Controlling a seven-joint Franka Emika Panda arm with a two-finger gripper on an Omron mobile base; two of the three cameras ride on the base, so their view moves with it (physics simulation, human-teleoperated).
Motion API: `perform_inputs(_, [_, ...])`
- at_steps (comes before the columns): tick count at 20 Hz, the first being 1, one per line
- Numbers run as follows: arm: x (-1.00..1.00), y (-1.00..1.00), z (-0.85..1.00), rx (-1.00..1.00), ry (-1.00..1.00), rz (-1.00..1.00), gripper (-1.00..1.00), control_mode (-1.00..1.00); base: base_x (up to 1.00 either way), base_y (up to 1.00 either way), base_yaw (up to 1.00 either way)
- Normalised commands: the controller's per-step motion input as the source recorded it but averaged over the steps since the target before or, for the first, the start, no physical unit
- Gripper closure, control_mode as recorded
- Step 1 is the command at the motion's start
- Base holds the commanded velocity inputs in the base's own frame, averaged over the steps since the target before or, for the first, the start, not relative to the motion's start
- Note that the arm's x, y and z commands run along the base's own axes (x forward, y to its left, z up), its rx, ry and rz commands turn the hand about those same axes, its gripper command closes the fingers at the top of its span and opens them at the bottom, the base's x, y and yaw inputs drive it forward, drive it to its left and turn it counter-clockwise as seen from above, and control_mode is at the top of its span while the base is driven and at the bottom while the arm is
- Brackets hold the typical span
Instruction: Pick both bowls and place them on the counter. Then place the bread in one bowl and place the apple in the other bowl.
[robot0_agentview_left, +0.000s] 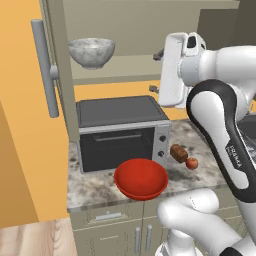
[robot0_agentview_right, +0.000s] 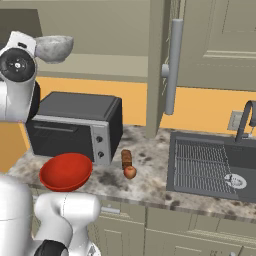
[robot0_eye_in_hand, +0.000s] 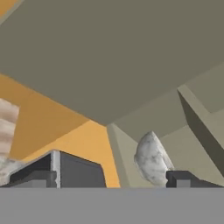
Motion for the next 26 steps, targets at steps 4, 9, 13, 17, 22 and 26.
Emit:
perform_inputs(4, [0.24, 0.00, 0.16, -0.07, -0.13, 0.24, -1.00, -1.00, 0.00, 0.00, 0.00])
perform_inputs(9, [0.24, 0.05, 0.15, -0.19, -0.08, 0.14, -1.00, -1.00, 0.00, 0.00, 0.00])
perform_inputs(13, [0.55, 0.20, 0.00, -0.20, 0.00, 0.00, -1.00, -1.00, 0.00, 0.00, 0.00])
perform_inputs(17, [0.54, 0.21, 0.01, -0.16, -0.01, 0.02, -1.00, -1.00, 0.00, 0.00, 0.00])
perform_inputs(22, [0.61, 0.07, 0.00, -0.05, 0.01, 0.01, -1.00, -1.00, 0.00, 0.00, 0.00])
perform_inputs(26, [0.58, 0.01, 0.00, -0.01, 0.00, 0.00, -1.00, -1.00, 0.00, 0.00, 0.00])
